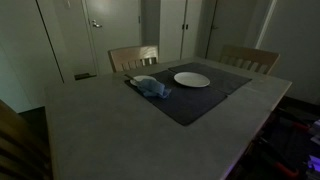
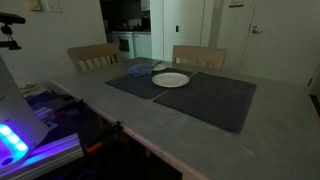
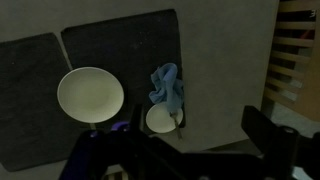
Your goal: Use the blue towel to wipe the white plate on the right
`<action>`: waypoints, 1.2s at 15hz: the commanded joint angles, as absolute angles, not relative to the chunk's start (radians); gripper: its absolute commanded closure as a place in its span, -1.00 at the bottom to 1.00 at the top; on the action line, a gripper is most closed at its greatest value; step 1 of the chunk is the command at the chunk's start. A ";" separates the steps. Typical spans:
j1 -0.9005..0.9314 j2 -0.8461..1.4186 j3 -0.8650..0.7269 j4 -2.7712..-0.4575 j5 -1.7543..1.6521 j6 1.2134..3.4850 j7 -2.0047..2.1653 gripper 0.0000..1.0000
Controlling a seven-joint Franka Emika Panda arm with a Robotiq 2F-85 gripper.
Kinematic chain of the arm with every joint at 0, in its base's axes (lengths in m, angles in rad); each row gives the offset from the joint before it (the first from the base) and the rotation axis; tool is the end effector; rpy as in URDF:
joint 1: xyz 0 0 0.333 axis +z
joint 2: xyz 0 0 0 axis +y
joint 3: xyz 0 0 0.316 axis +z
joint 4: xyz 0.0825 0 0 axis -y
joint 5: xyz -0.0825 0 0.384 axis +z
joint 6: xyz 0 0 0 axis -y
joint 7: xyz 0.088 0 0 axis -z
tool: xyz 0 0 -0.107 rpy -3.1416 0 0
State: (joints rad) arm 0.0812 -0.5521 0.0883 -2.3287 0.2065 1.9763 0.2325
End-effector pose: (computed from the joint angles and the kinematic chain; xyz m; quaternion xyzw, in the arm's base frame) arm 0.3968 0.0864 0.5600 -0.9900 0.0665 -0.0826 0.0930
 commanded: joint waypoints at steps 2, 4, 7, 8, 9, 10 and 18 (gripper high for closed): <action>0.073 -0.552 0.095 -2.327 0.210 1.973 0.229 -1.00; 0.073 -0.552 0.095 -2.327 0.210 1.973 0.229 -1.00; 0.073 -0.552 0.095 -2.327 0.210 1.973 0.229 -1.00; 0.073 -0.552 0.095 -2.327 0.210 1.973 0.229 -1.00; 0.073 -0.552 0.095 -2.327 0.210 1.973 0.229 -1.00; 0.073 -0.552 0.095 -2.327 0.210 1.973 0.229 -1.00; 0.080 -0.596 0.093 -2.363 0.219 1.953 0.227 -1.00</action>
